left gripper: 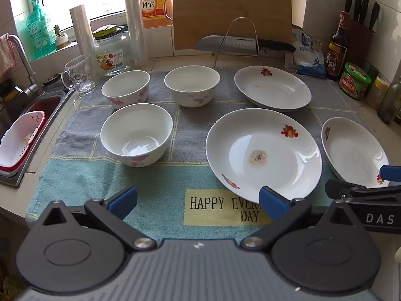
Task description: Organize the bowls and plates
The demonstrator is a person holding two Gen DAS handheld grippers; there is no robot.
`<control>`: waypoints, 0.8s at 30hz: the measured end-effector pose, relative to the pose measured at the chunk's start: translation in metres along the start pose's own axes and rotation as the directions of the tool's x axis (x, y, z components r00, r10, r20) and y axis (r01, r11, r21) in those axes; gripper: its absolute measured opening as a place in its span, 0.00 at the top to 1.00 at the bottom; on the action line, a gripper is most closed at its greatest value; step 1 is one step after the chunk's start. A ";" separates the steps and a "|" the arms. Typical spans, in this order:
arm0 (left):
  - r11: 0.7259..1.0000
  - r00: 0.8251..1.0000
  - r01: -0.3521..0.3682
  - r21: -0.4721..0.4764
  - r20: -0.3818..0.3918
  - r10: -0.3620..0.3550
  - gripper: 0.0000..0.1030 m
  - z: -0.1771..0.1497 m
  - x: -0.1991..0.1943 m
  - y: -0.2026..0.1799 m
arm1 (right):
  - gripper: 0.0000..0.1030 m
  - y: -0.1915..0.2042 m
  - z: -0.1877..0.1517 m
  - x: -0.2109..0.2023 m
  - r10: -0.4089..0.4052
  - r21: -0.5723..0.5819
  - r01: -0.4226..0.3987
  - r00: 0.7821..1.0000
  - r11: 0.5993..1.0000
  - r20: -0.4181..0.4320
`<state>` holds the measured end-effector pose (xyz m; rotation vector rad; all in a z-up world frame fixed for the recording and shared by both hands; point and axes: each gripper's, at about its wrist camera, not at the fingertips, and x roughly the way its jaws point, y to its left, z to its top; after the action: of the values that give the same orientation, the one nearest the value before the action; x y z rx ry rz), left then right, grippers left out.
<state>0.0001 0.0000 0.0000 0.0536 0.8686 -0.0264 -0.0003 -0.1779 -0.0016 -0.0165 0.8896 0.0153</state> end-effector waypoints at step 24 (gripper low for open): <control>1.000 1.000 0.002 0.000 -0.002 -0.002 0.01 0.001 0.000 -0.001 | 0.00 0.002 0.004 0.000 0.001 0.004 -0.001 1.000 1.000 -0.003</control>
<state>0.0007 -0.0009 0.0006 0.0523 0.8710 -0.0282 0.0026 -0.1762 0.0006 -0.0126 0.8925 0.0147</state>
